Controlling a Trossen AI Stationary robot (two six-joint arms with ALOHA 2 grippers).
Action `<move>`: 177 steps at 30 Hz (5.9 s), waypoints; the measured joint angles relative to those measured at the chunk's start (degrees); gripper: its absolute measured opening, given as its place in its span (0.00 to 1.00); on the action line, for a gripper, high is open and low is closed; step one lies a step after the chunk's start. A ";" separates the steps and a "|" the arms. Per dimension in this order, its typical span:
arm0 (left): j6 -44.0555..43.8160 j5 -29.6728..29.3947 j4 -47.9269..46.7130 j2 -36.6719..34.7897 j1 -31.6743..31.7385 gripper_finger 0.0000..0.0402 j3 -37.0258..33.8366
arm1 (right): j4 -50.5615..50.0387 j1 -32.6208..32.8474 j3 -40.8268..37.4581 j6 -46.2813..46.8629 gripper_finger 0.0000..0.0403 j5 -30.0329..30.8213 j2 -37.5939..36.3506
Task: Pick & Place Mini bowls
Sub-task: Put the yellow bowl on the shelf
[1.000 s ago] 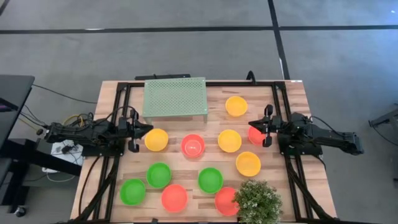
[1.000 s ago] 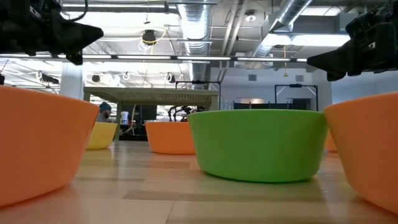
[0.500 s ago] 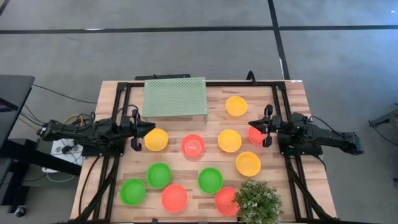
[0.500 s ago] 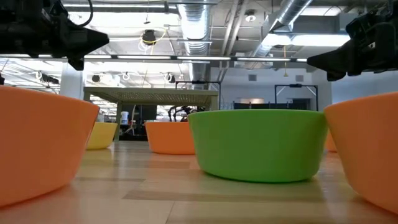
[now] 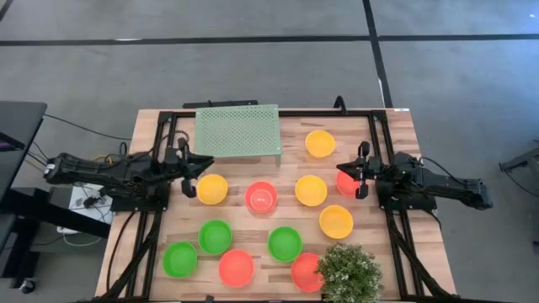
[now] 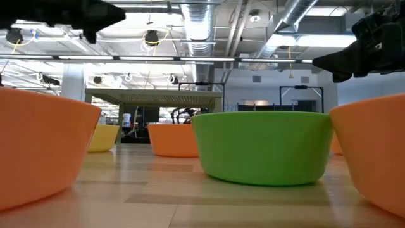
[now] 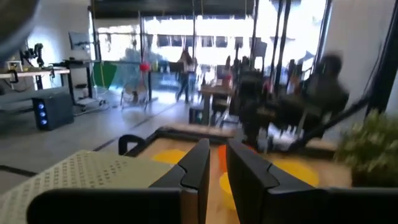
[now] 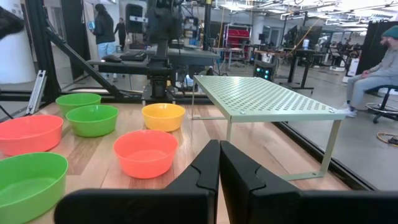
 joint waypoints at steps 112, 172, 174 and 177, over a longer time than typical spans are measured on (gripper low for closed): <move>-6.33 7.83 -27.28 20.94 -0.17 0.31 16.45 | 0.85 -0.26 0.00 5.40 0.01 3.96 0.03; -3.08 6.90 -24.08 16.09 0.35 0.31 17.27 | -30.54 2.46 49.79 17.02 0.28 1.11 77.19; -3.09 6.90 -24.08 16.09 0.36 0.31 17.27 | -31.08 1.71 49.79 16.76 0.28 1.05 79.22; -3.08 6.90 -24.06 16.09 0.37 0.31 17.25 | -31.24 0.63 49.77 16.76 0.28 1.07 81.80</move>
